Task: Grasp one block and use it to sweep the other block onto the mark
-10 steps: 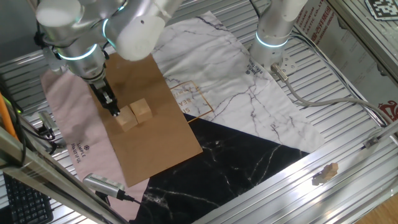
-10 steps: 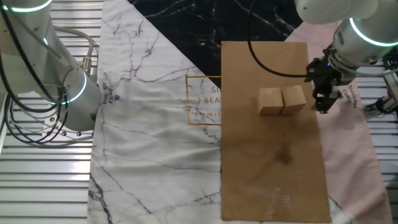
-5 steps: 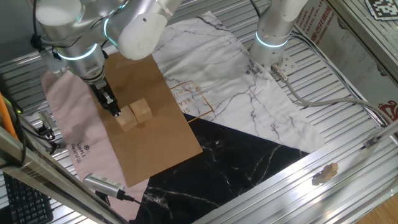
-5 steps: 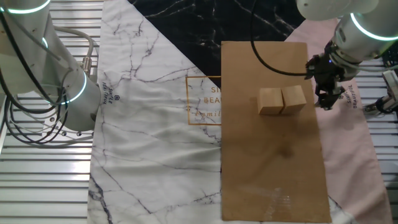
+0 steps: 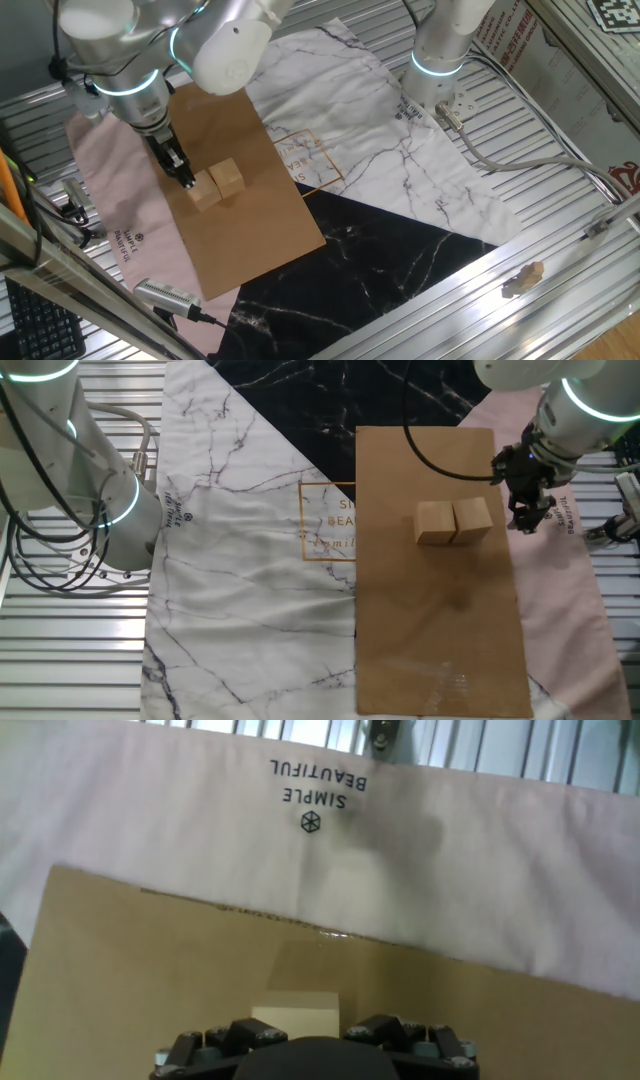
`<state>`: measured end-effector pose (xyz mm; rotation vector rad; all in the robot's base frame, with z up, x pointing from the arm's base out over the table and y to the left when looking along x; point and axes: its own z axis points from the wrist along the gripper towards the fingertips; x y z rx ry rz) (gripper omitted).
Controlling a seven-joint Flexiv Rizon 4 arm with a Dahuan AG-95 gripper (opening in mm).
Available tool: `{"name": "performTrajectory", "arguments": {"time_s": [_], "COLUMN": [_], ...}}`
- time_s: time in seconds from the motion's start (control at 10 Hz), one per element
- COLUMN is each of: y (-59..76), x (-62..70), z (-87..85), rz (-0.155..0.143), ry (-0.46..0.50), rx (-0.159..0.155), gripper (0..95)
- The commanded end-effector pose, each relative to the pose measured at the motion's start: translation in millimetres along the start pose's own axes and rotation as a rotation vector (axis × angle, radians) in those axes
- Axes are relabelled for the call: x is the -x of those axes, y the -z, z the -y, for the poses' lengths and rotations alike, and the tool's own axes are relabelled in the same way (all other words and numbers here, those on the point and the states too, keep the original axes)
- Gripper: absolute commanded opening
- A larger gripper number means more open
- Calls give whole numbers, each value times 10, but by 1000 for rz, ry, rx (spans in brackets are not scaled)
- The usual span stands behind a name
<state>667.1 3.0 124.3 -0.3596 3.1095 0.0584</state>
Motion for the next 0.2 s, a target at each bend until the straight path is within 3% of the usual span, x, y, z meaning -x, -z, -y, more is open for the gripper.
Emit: {"name": "performTrajectory", "arguments": {"time_s": [0.1, 0.2], "y": [-6, -5], "x": [22, 23], "z": [-10, -11], "rz": [0, 2], "ry": [1, 2], "rx": [5, 6], "gripper": [760, 760]}}
